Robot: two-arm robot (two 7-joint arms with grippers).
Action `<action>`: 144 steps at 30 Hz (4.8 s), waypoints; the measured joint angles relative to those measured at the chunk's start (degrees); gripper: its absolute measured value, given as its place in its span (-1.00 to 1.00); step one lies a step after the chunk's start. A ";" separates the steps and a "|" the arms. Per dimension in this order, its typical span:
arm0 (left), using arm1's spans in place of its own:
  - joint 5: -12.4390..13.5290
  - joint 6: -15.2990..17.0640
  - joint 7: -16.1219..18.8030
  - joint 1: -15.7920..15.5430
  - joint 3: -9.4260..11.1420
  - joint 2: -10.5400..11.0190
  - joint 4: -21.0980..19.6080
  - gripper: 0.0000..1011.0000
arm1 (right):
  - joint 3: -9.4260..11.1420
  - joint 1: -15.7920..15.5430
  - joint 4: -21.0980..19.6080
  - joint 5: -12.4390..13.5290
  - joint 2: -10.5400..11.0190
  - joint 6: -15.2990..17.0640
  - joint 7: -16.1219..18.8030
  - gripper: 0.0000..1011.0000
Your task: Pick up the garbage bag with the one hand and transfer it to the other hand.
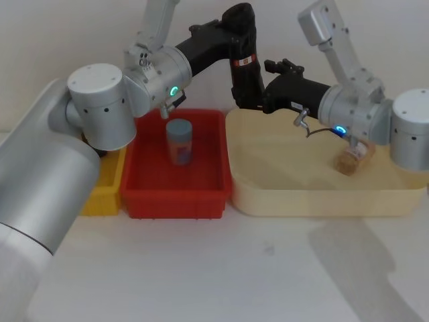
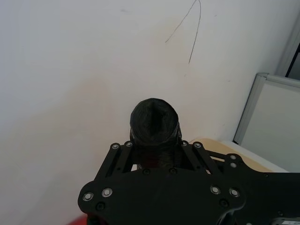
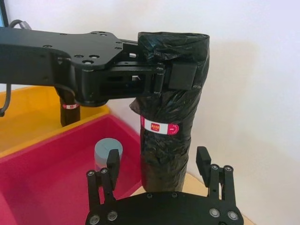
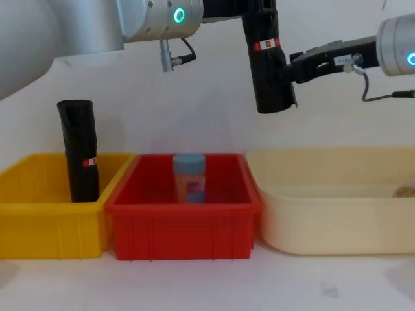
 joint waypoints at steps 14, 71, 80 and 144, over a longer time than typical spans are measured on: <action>0.00 0.00 0.00 0.00 0.00 0.00 0.00 -0.32 | -0.92 2.67 3.88 -1.93 -2.80 -0.12 -0.85 0.98; 0.00 0.00 0.00 0.00 0.00 0.00 -0.01 0.39 | -1.72 6.20 10.13 -4.19 -6.48 0.18 -1.94 0.08; 0.00 0.00 0.00 0.00 0.00 0.00 -0.01 0.91 | -0.81 6.20 10.48 -4.67 -6.31 0.86 -3.59 0.08; 0.00 0.00 0.00 0.00 0.00 0.00 -0.01 0.98 | 8.07 6.76 14.17 -4.51 -1.95 7.52 -10.58 0.99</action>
